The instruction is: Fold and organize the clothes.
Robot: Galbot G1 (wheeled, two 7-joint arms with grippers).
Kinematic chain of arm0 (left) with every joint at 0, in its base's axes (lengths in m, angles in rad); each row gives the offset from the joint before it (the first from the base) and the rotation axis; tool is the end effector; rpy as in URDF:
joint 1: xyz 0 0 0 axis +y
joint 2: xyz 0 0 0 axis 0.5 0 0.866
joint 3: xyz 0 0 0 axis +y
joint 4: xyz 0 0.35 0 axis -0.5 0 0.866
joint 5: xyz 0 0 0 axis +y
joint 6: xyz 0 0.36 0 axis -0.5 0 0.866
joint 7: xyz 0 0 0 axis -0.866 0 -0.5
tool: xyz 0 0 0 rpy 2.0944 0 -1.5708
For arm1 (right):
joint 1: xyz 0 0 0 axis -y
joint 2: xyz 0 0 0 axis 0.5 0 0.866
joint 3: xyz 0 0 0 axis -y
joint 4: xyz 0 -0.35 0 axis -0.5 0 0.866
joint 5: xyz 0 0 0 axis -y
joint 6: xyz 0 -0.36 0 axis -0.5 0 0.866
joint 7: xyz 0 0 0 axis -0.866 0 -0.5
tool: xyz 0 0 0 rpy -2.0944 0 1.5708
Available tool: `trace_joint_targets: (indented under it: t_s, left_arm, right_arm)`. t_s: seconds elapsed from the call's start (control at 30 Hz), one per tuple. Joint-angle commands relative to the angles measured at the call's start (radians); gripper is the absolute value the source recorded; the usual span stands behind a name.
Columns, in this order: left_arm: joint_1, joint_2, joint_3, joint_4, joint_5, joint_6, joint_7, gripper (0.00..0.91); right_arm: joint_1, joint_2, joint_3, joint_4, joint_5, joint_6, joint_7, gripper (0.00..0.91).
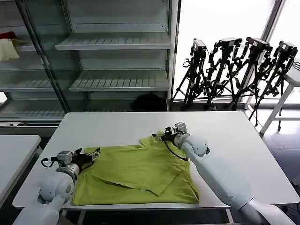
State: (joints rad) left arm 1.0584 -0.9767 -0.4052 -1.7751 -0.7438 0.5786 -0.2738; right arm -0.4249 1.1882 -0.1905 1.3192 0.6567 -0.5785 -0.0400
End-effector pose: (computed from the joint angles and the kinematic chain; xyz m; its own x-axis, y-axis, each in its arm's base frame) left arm 0.3472 0.1205 -0.2567 -0.8747 -0.0030 0.4846 -0.0155 0.9996 -0.0217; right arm 0.5015 0.0477 -0.2471 -0.7283 -0.4612 0.5068 -0.5255 0.8506 0.0188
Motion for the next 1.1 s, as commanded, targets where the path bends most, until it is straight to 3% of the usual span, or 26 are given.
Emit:
trace_joint_targets:
  t_s: [0.03, 0.17, 0.27, 0.3, 0.33, 0.37, 0.4, 0.43, 0.47, 0.5, 0.57, 0.73, 1.1]
  left_arm:
    - [-0.021, -0.001, 0.002, 0.042, -0.003, 0.001, 0.009, 0.907]
    - [-0.018, -0.003, -0.010, 0.055, -0.008, 0.000, 0.024, 0.887]
    - [-0.013, -0.009, -0.007, 0.064, -0.004, 0.000, 0.029, 0.705]
    - [-0.012, -0.011, -0.007, 0.066, -0.003, 0.000, 0.031, 0.675]
    - [-0.010, -0.013, -0.005, 0.069, -0.002, 0.000, 0.034, 0.595]
    - [-0.009, -0.014, -0.005, 0.070, -0.001, 0.000, 0.037, 0.363]
    - [-0.008, -0.015, -0.004, 0.070, 0.001, 0.000, 0.039, 0.282]
    - [-0.006, -0.015, -0.004, 0.068, 0.000, 0.000, 0.044, 0.282]
    - [-0.005, -0.015, -0.004, 0.067, 0.000, 0.000, 0.045, 0.030]
    - [-0.005, -0.015, -0.003, 0.067, 0.000, 0.000, 0.045, 0.020]
    - [-0.005, -0.014, -0.001, 0.067, 0.002, 0.000, 0.049, 0.020]
    - [0.008, -0.011, 0.002, 0.055, 0.021, 0.000, 0.067, 0.010]
    - [0.003, -0.002, -0.010, 0.023, 0.012, -0.003, 0.078, 0.000]
  right_arm:
    - [0.006, 0.006, -0.006, -0.014, -0.004, -0.001, -0.001, 0.877]
    - [-0.002, 0.008, -0.005, -0.014, -0.009, 0.000, -0.004, 0.796]
    - [-0.007, 0.011, -0.004, -0.019, -0.011, 0.000, -0.004, 0.736]
    - [-0.009, 0.011, -0.004, -0.020, -0.011, 0.000, -0.005, 0.665]
    - [-0.015, 0.010, -0.004, -0.019, -0.013, 0.000, -0.006, 0.605]
    - [-0.019, 0.009, -0.004, -0.019, -0.015, 0.000, -0.006, 0.524]
    - [-0.024, 0.008, -0.004, -0.018, -0.019, 0.000, -0.008, 0.474]
    - [-0.029, 0.006, -0.005, -0.015, -0.020, 0.000, -0.010, 0.474]
    - [-0.032, 0.004, -0.005, -0.012, -0.020, 0.000, -0.010, 0.353]
    - [-0.034, 0.004, -0.005, -0.012, -0.020, 0.000, -0.010, 0.232]
    - [-0.036, 0.002, -0.004, -0.008, -0.022, 0.000, -0.011, 0.141]
    - [-0.036, -0.002, -0.001, 0.008, -0.023, 0.000, -0.013, 0.010]
    - [-0.031, -0.013, 0.012, 0.071, -0.007, 0.011, 0.003, 0.000]
